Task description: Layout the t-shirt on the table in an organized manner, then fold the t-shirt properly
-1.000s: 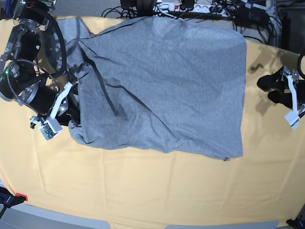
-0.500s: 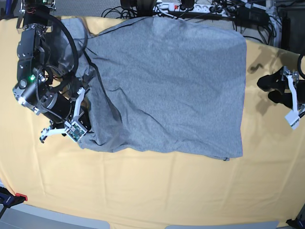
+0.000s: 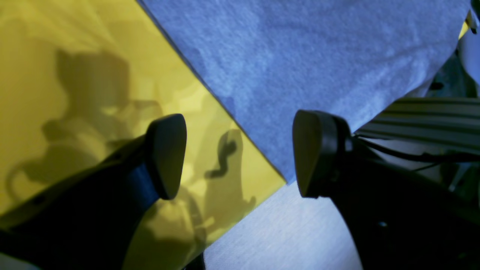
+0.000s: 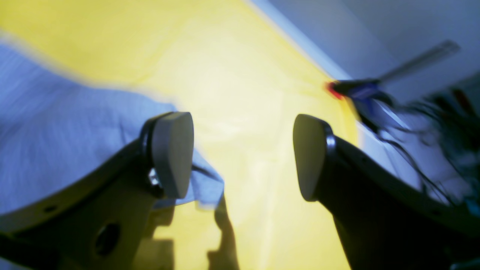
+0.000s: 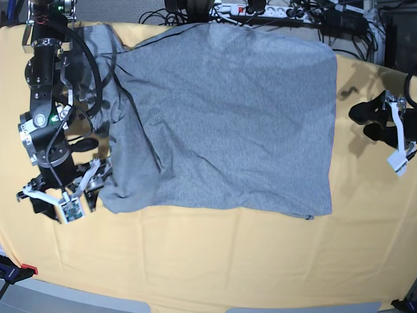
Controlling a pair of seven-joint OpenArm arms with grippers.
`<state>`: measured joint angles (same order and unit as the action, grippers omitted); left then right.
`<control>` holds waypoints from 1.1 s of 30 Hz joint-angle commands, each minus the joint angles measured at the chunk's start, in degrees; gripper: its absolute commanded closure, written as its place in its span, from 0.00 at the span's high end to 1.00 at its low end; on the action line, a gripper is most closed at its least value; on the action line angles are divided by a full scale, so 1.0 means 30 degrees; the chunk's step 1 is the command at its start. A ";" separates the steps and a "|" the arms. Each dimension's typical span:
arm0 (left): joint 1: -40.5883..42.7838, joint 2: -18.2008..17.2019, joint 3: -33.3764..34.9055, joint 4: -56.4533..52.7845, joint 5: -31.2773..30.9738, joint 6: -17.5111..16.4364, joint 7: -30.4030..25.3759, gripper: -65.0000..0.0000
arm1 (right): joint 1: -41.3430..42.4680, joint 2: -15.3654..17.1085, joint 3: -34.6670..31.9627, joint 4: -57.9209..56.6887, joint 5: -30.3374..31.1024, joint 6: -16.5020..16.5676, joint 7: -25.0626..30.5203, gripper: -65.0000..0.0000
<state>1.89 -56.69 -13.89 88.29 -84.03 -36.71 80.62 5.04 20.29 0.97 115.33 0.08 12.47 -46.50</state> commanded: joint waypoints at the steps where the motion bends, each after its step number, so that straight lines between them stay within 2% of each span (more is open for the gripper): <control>1: -0.0277 -0.0364 -0.0277 0.0153 -0.0324 -0.0058 -0.0206 0.70 | 0.0714 0.0226 0.0146 0.0255 -0.0197 -0.0801 0.0197 0.66; 3: -0.0262 -0.0095 -0.0270 0.0153 -0.0324 -0.0058 -0.0206 0.70 | 0.1129 0.0226 0.0219 0.0255 -0.0095 -0.1311 -0.0867 0.66; 5: -0.0270 0.0168 -0.0277 0.0153 -0.0324 -0.0058 -0.0206 0.70 | 0.1122 0.0262 0.0342 0.0255 0.0568 -0.1005 -0.1464 0.66; 7: -0.0270 0.0350 -0.0277 0.0153 -0.0324 -0.0066 -0.0206 0.70 | 0.0794 0.0277 0.0648 0.0255 0.2353 0.0219 -0.1756 0.66; 12: -0.0262 0.0379 -0.0277 0.0153 -0.0324 -0.0117 -0.0206 0.70 | -0.0313 0.0270 0.1464 0.0255 0.8881 0.3993 -0.3155 0.64; 15: -0.0270 0.0379 -0.0277 0.0153 -0.0324 -0.0124 -0.0206 0.70 | -0.1064 0.0255 0.1501 0.0255 1.1970 0.5085 -0.3818 0.64; 17: -0.0270 0.0379 -0.0277 0.0153 -0.0324 -0.0117 -0.0206 0.70 | -0.1654 0.0160 0.1501 0.0255 1.2553 0.5049 -0.3810 0.64; 19: -0.0270 0.0379 -0.0270 0.0153 -0.0324 -0.0117 -0.0206 0.70 | -0.2120 0.0109 0.1501 0.0248 1.2386 0.4517 -0.3789 0.64; 21: -0.0270 0.0379 -0.0270 0.0153 -0.0324 -0.0117 -0.0206 0.70 | -0.2375 0.0109 0.1523 0.0233 1.1548 0.3840 -0.3723 0.64; 25: -0.0270 0.0379 -0.0277 0.0153 -0.0324 -0.0117 -0.0206 0.70 | -0.2688 0.0117 0.1566 0.0138 0.8954 0.1734 -0.3541 0.64; 28: -0.0270 0.0379 -0.0277 0.0153 -0.0324 -0.0117 -0.0206 0.70 | -0.2958 0.0109 0.1574 -0.0437 0.9092 0.1406 -0.3512 0.64; 31: -0.0262 0.0379 -0.0277 0.0153 -0.0324 -0.0117 -0.0206 0.70 | -0.3118 0.0109 0.1574 -0.1588 0.8429 0.0168 -0.3606 0.64; 33: -0.0270 0.0379 -0.0277 0.0153 -0.0324 -0.0124 -0.0206 0.70 | -0.3111 0.0109 0.1603 -0.2514 0.8342 -0.0044 -0.3738 0.64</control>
<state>2.04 -54.00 -13.91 88.29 -83.99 -36.88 80.64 -5.06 19.99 5.41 106.83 24.51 12.27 -58.54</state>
